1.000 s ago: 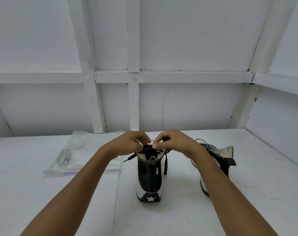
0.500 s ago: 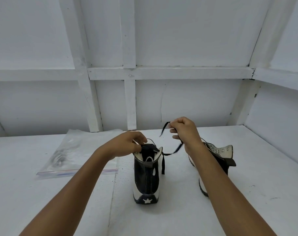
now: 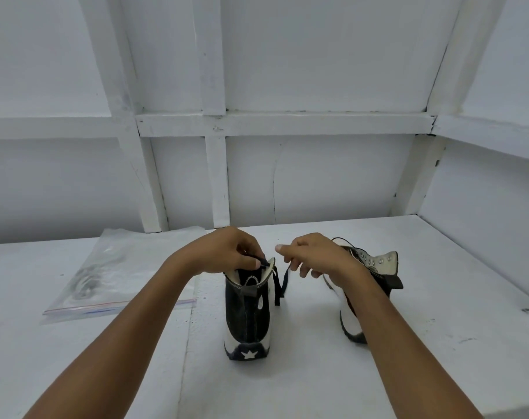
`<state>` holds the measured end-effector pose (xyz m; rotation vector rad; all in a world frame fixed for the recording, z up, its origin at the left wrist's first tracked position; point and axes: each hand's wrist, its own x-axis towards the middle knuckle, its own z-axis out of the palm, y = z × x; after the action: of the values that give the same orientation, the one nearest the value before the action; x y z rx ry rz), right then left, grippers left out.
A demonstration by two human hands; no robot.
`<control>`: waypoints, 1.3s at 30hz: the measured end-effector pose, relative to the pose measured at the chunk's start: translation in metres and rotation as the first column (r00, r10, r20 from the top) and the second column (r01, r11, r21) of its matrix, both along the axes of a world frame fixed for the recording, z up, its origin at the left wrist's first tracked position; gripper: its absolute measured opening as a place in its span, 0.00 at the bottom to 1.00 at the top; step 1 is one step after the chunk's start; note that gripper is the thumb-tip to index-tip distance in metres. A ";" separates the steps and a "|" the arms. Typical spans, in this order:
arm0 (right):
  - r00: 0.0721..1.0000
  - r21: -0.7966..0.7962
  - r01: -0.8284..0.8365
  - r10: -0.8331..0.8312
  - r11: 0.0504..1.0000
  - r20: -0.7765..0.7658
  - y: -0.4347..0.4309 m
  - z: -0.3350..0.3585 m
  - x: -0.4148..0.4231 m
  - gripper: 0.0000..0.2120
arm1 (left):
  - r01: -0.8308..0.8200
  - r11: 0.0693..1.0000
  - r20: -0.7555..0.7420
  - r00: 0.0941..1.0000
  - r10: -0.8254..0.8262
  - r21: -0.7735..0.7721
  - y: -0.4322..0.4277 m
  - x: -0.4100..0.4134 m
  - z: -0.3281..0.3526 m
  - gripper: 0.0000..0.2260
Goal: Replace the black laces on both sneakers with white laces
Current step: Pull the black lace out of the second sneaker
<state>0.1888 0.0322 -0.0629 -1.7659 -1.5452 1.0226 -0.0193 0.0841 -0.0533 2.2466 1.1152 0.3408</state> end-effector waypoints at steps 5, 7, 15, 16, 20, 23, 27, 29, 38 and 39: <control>0.999 -0.016 -0.042 0.041 0.999 -0.022 -0.006 0.002 -0.010 0.13 | 0.019 0.998 -0.018 1.000 -0.018 0.053 0.000 0.008 -0.006 0.04; 0.998 -0.018 -0.035 0.034 0.999 -0.052 -0.007 0.003 -0.009 0.10 | -0.005 0.999 0.056 0.998 0.003 0.041 -0.001 0.008 -0.007 0.04; 0.999 -0.095 -0.028 0.026 0.995 -0.024 -0.005 0.004 -0.005 0.06 | -0.194 0.875 0.603 0.658 0.452 -0.445 0.009 -0.016 -0.004 0.06; 0.999 -0.103 -0.030 0.029 0.994 -0.019 -0.005 0.004 -0.005 0.06 | -0.195 0.842 0.602 0.619 0.504 -0.504 0.011 -0.018 -0.004 0.07; 0.999 -0.128 -0.048 0.047 0.991 -0.013 -0.003 0.005 -0.005 0.05 | -0.376 0.819 0.361 0.760 0.540 -0.433 0.016 -0.021 -0.007 0.13; 0.999 -0.130 -0.051 0.049 0.990 -0.016 0.000 0.007 -0.007 0.06 | -0.343 0.913 0.246 0.886 0.392 -0.220 0.014 -0.016 -0.001 0.19; 0.999 -0.127 -0.048 0.046 0.991 -0.022 0.003 0.007 -0.009 0.06 | -0.038 0.999 0.028 0.999 0.038 0.018 0.003 -0.002 0.011 0.14; 0.999 -0.130 -0.048 0.045 0.990 -0.022 0.004 0.007 -0.010 0.05 | 0.085 0.991 -0.151 0.986 -0.069 0.102 0.002 0.007 0.010 0.08; 0.997 -0.145 -0.072 0.073 0.987 -0.004 0.002 0.005 -0.001 0.04 | -0.215 0.975 0.287 0.939 0.192 0.052 0.020 -0.005 0.004 0.04; 0.997 -0.140 -0.077 0.078 0.987 -0.003 0.002 0.004 -0.001 0.04 | -0.304 0.950 0.336 0.903 0.266 0.065 0.025 -0.008 0.003 0.05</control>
<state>0.1880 0.0343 -0.0589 -1.8128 -1.5886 1.1937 -0.0276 0.1092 -0.0498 2.0216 1.2690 0.8849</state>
